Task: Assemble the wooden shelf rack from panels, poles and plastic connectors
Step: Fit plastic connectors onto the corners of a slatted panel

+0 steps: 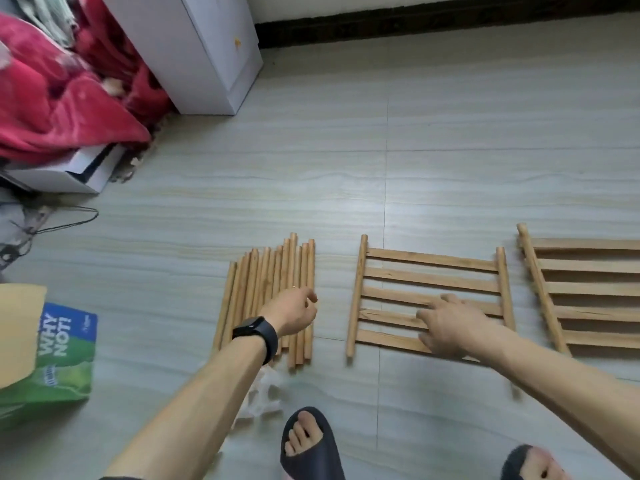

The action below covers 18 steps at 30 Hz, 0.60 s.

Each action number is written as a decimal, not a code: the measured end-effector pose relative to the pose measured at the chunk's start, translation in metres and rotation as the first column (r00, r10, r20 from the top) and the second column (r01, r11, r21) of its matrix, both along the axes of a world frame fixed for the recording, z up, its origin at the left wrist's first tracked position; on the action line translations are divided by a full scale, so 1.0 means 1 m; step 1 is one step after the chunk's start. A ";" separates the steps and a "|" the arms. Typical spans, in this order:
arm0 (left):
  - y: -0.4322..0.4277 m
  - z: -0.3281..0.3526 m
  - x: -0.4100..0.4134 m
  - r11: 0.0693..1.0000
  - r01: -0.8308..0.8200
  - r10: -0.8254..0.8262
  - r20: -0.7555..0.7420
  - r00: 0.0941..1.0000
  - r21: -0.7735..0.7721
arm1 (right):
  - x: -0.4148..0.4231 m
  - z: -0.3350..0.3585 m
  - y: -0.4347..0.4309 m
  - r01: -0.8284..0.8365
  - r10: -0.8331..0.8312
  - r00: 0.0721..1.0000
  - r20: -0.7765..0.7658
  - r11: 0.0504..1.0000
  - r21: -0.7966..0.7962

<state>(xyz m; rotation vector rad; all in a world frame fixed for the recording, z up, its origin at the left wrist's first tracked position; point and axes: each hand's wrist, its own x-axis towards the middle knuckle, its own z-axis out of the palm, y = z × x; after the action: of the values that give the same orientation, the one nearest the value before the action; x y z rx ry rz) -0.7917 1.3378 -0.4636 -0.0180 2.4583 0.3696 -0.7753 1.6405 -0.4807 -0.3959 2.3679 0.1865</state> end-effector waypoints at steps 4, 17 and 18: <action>-0.048 -0.024 0.039 0.984 -0.008 0.027 0.106 0.994 -0.176 | -0.025 0.005 -0.057 -0.127 0.128 0.992 0.006 0.992 -0.017; -0.059 -0.078 0.067 0.860 0.361 -0.291 0.234 0.927 -0.361 | 0.041 -0.080 -0.052 -0.165 0.165 0.978 0.126 0.986 -0.014; -0.057 -0.079 0.068 0.835 0.401 -0.333 0.232 0.914 -0.376 | 0.042 -0.079 -0.049 -0.166 0.166 0.976 0.138 0.986 -0.017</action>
<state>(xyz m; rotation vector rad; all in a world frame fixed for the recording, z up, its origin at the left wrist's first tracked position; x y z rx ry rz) -0.7236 1.2807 -0.5424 0.2365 2.2691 -0.3212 -0.7334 1.5914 -0.5601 -0.5914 2.1986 0.2222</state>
